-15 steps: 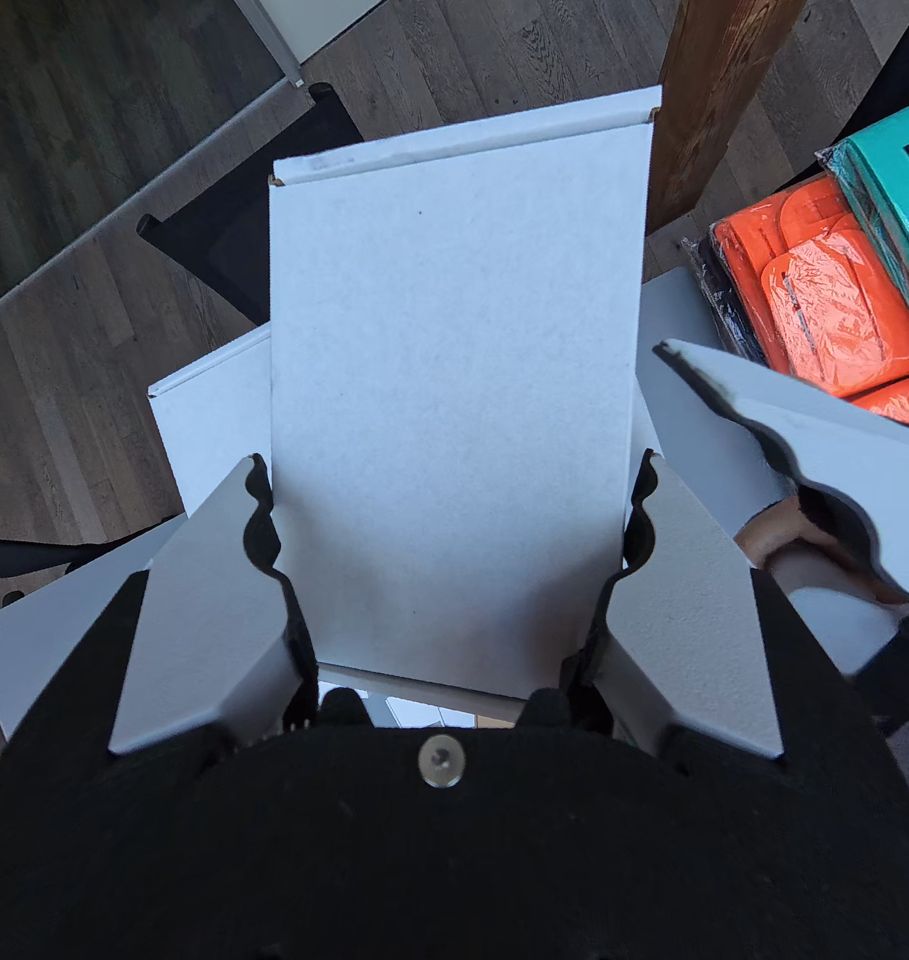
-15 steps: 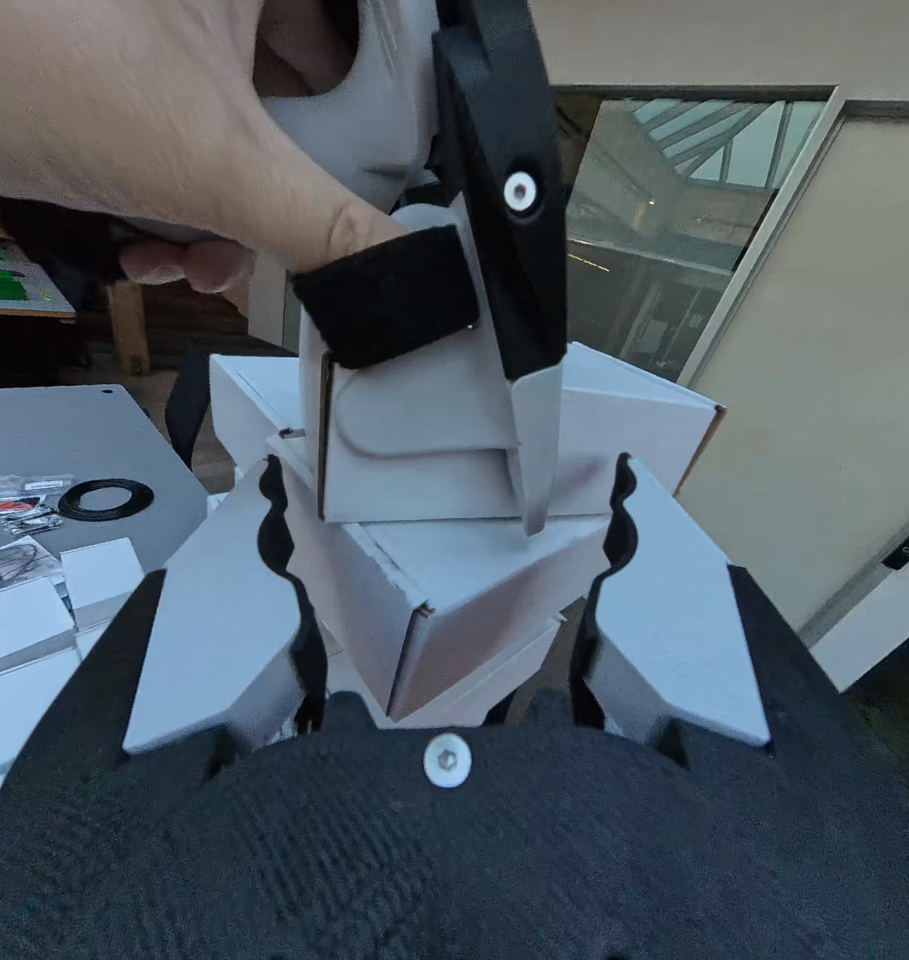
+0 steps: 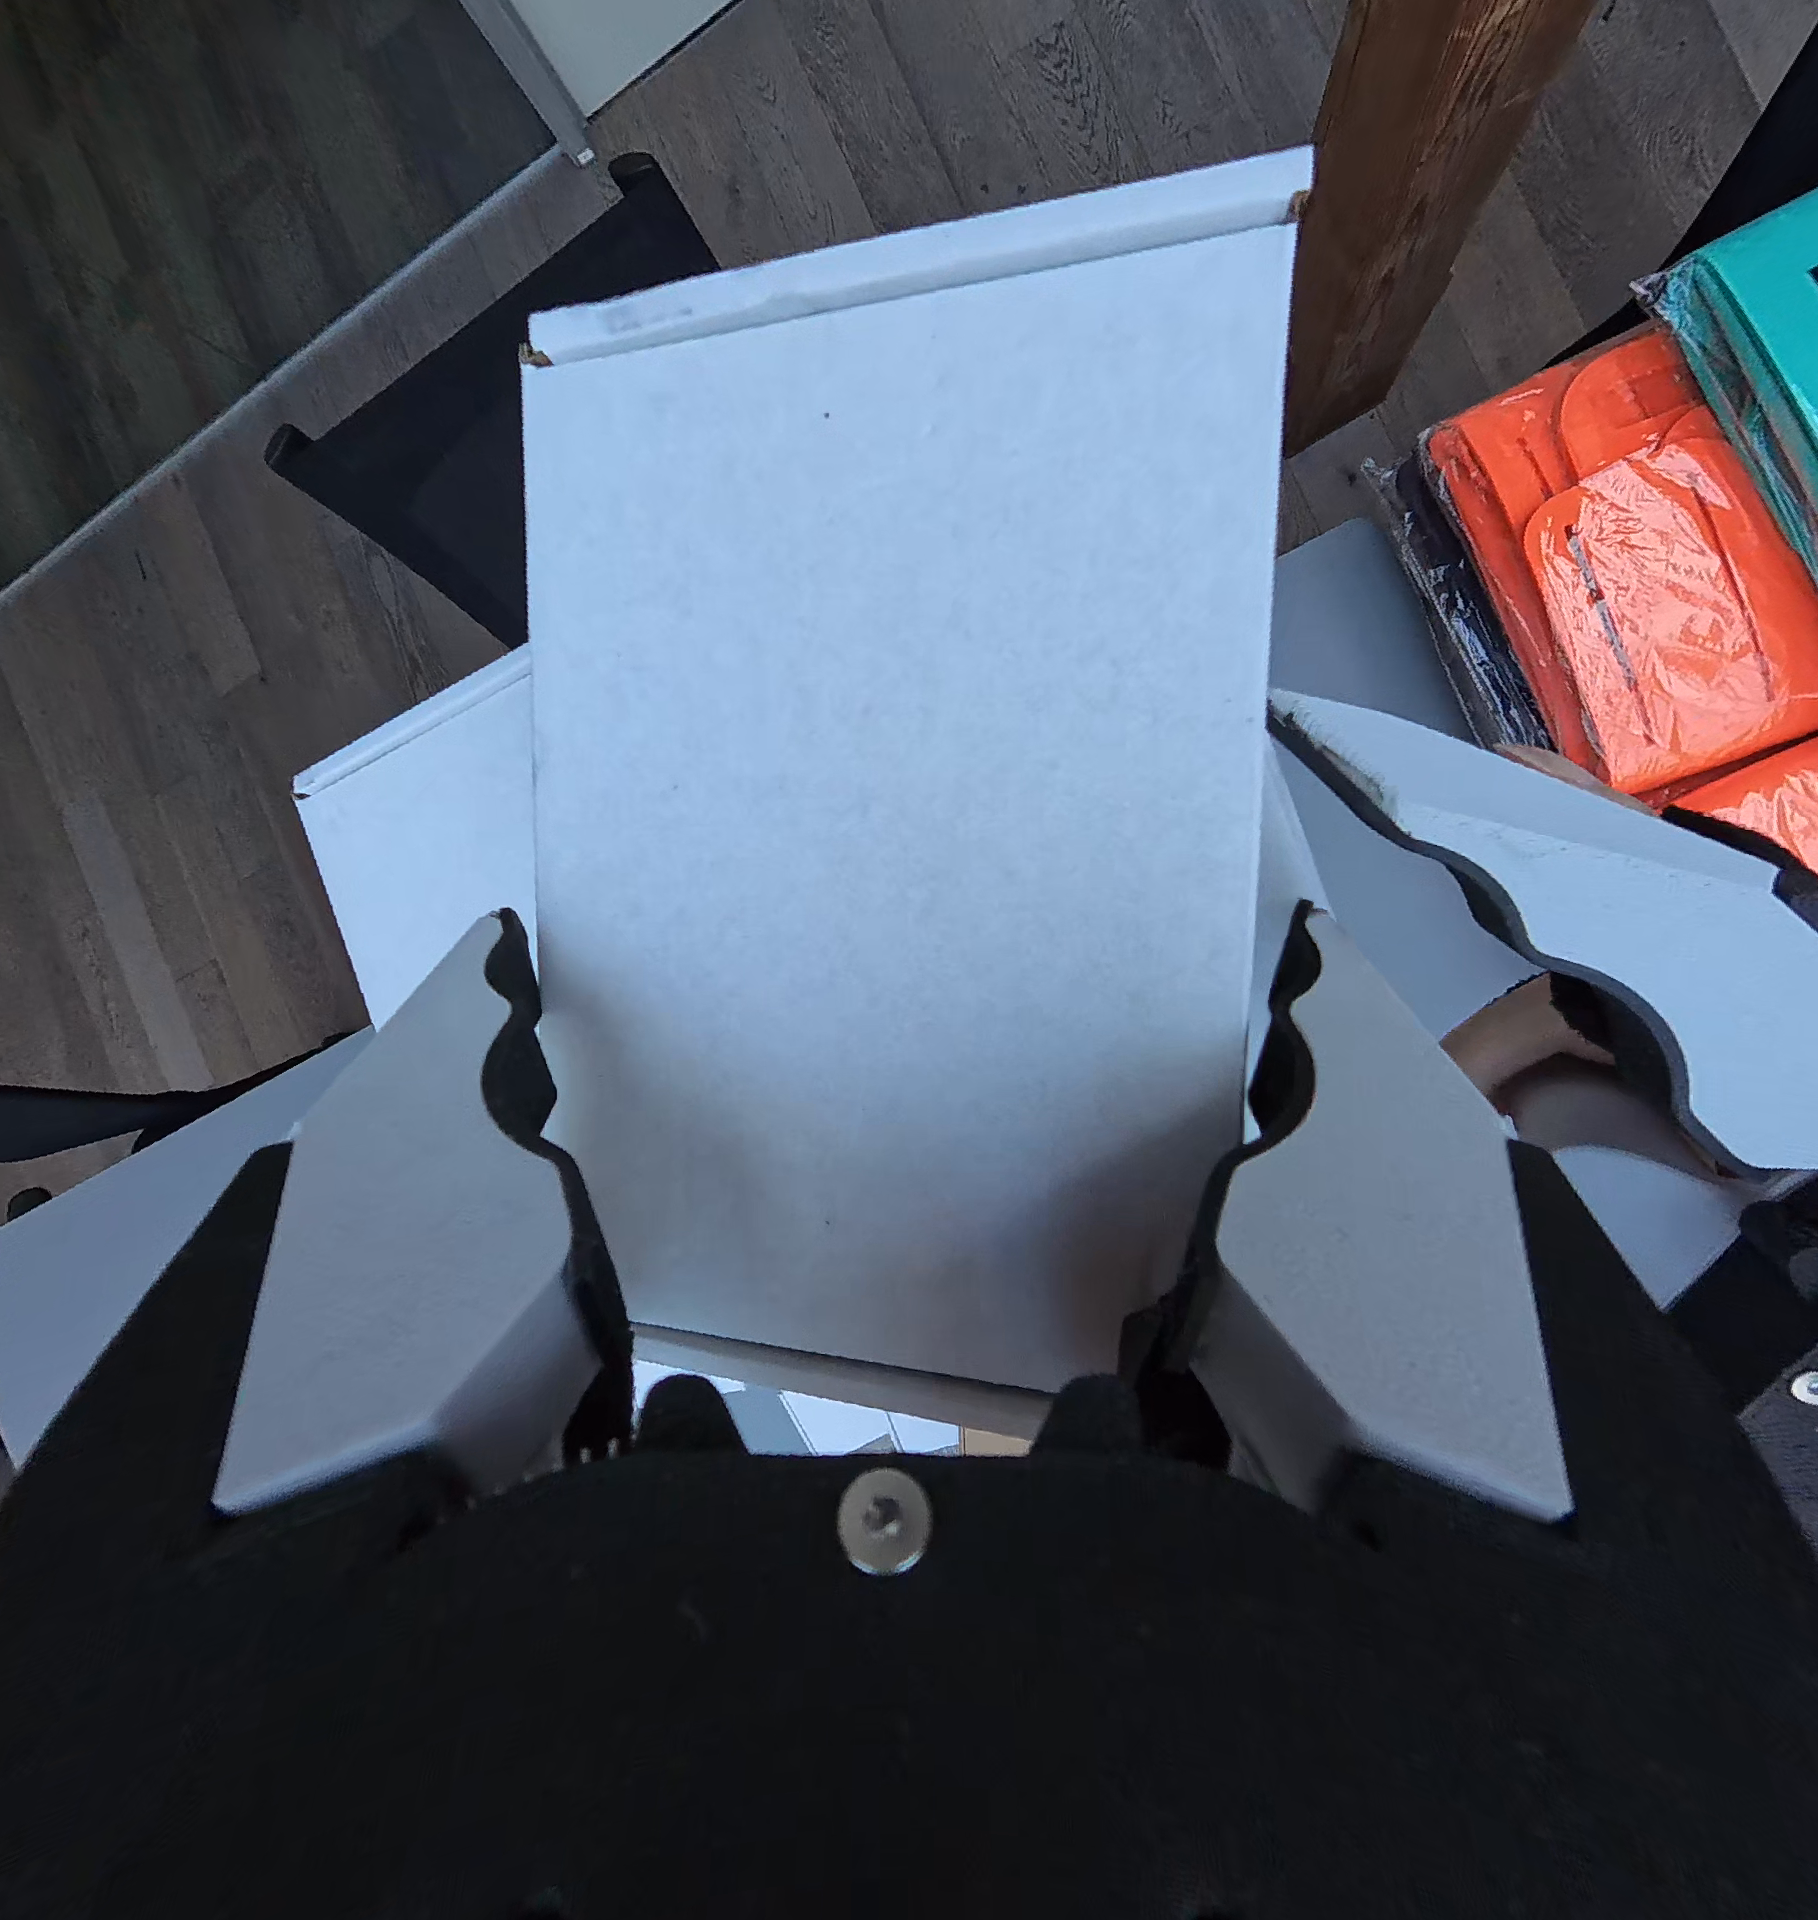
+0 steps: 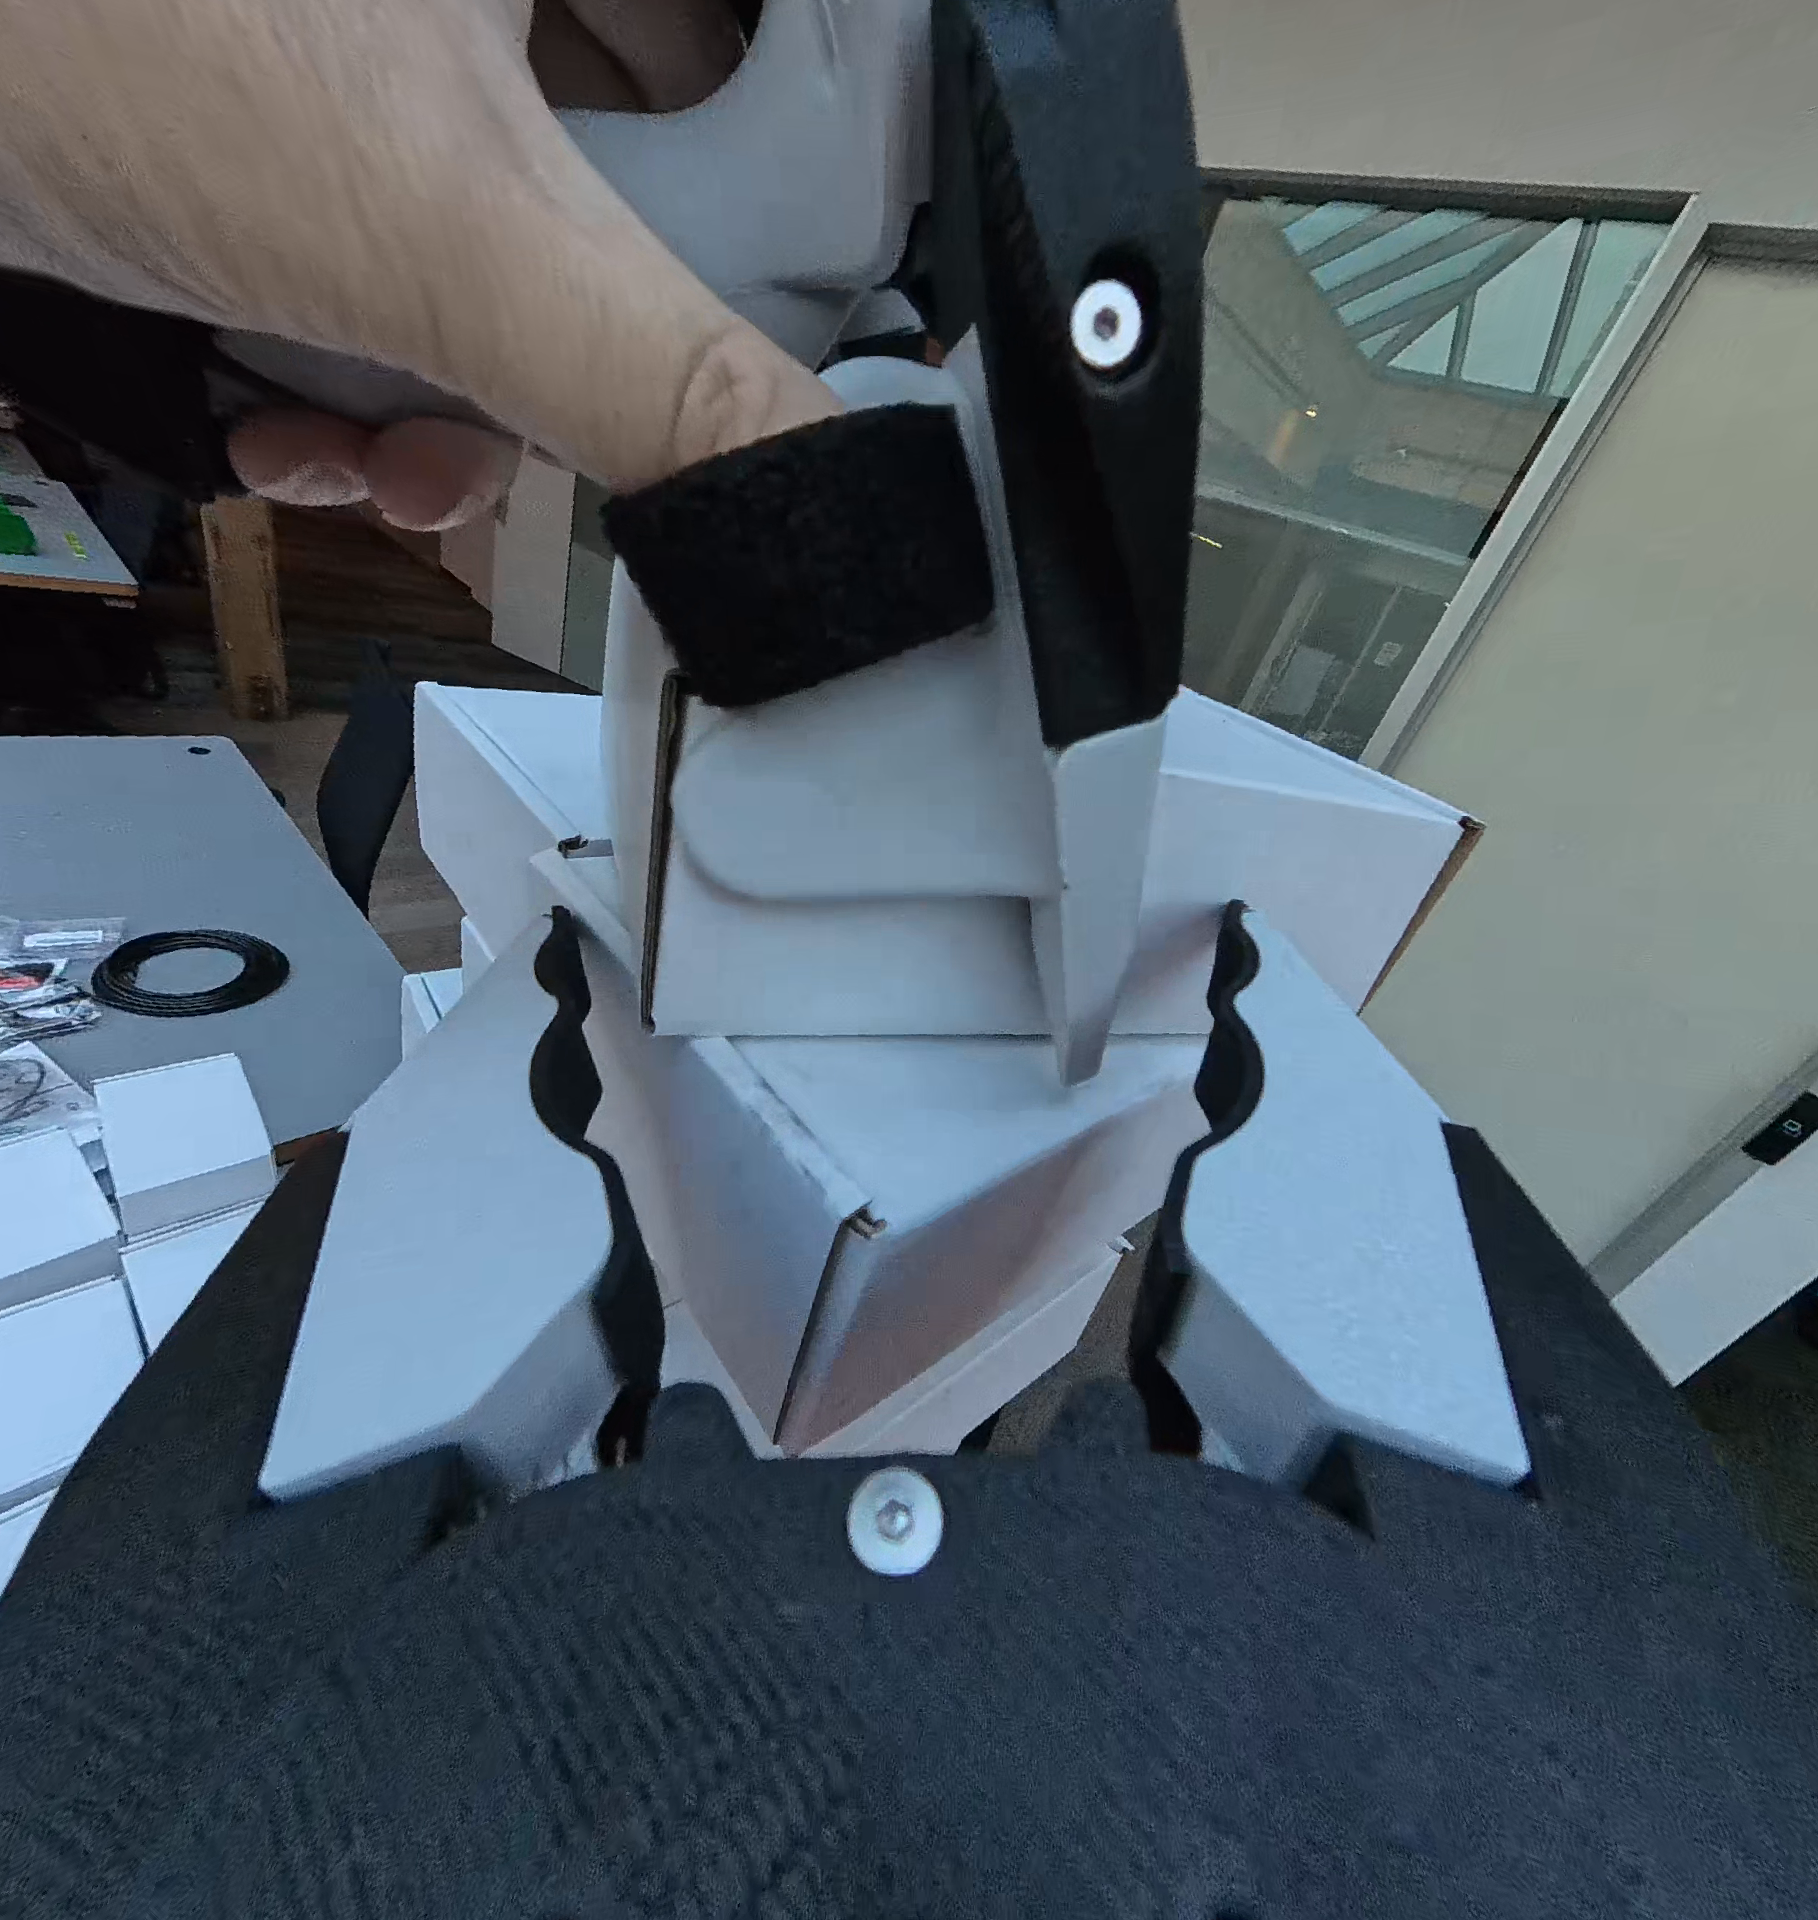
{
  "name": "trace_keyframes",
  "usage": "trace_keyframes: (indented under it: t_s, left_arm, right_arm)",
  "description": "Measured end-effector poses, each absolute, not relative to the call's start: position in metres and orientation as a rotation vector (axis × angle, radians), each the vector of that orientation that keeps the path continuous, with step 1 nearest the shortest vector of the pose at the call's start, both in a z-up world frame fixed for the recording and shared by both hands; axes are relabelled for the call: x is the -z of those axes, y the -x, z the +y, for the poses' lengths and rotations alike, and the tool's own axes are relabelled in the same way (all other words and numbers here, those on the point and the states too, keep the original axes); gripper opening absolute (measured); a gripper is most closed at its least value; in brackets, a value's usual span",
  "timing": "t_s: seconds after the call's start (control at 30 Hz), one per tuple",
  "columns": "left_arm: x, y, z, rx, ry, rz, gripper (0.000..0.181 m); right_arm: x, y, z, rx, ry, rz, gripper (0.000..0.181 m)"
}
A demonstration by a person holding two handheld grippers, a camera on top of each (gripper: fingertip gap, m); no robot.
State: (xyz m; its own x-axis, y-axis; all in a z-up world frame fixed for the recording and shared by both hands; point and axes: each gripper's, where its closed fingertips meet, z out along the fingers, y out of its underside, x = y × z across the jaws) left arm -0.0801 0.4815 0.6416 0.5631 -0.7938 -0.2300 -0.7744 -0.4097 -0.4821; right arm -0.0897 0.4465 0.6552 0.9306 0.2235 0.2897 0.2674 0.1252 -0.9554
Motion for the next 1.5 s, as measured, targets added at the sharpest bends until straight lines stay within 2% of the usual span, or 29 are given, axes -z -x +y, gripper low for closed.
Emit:
trace_keyframes:
  t_s: [0.3,1.2,1.33,1.5]
  left_arm:
    - [-0.638,0.079,0.476,0.083,2.283,1.287,0.143]
    - [-0.652,0.077,0.472,0.336,2.298,1.273,0.136]
    - [-0.640,0.080,0.471,0.373,2.342,1.286,0.147]
    - [-0.639,0.087,0.473,0.383,2.345,1.278,0.147]
  right_arm:
    - [-0.654,0.088,0.443,0.020,1.453,-0.406,0.117]
    - [-0.650,0.083,0.445,0.032,1.475,-0.407,0.113]
    - [-0.650,0.083,0.445,0.054,1.481,-0.417,0.112]
    - [-0.652,0.084,0.441,0.092,1.469,-0.437,0.113]
